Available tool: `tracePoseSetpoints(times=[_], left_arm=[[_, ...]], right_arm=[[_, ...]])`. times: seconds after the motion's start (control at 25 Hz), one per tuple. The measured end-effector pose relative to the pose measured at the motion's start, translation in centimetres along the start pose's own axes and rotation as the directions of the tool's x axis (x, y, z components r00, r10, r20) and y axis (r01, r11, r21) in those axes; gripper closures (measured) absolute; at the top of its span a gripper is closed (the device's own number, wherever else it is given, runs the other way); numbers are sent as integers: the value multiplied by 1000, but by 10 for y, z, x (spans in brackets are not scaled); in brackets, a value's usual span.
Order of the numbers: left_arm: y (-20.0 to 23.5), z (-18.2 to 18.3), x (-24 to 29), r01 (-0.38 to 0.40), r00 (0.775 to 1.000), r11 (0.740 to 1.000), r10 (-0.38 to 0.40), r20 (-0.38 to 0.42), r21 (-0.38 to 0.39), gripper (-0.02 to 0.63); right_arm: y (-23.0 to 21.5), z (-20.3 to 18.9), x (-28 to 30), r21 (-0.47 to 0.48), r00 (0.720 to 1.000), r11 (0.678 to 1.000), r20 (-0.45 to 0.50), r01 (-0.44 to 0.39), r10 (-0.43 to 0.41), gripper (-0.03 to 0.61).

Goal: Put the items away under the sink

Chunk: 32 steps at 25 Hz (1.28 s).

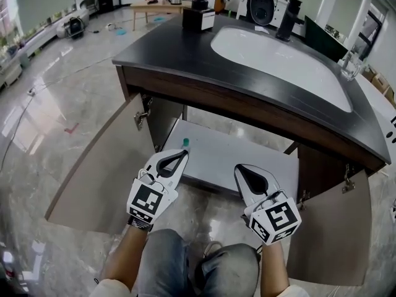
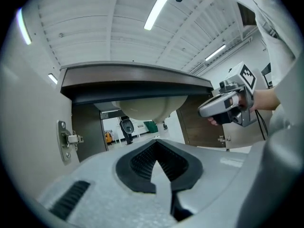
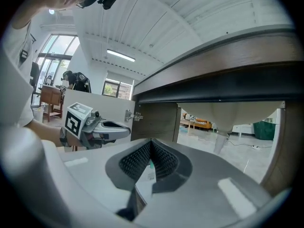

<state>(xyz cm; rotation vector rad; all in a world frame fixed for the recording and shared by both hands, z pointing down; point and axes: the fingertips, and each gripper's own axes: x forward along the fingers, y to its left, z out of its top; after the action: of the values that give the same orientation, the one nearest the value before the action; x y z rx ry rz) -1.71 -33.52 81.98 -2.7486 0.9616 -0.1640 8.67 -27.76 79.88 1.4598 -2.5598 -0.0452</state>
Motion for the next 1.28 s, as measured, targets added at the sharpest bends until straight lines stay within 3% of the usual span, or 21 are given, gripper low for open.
tracePoseSetpoints(times=[0.16, 0.32, 0.48, 0.6, 0.92, 1.28], left_arm=[[-8, 19, -3, 18, 1000, 1000, -18, 15, -16, 609], [-4, 35, -5, -2, 1000, 997, 1, 16, 73, 609], [-1, 63, -9, 27, 999, 999, -26, -28, 44, 609], [2, 95, -13, 70, 994, 997, -68, -83, 14, 609], [50, 256, -40, 41, 992, 999, -43, -116, -22, 609], [96, 444, -63, -24, 998, 998, 20, -55, -66, 609]], right_arm=[[-4, 15, -2, -16, 1000, 1000, 14, 8, -8, 571], [-6, 33, -5, -27, 1000, 1000, 2, 3, -3, 571], [4, 68, -13, -5, 997, 997, -27, -75, 75, 571], [-3, 117, -21, 34, 997, 997, -33, -64, 65, 571], [-15, 278, -33, 72, 996, 996, -56, -59, 63, 571], [-25, 456, -75, 46, 999, 998, -28, -30, 31, 571]])
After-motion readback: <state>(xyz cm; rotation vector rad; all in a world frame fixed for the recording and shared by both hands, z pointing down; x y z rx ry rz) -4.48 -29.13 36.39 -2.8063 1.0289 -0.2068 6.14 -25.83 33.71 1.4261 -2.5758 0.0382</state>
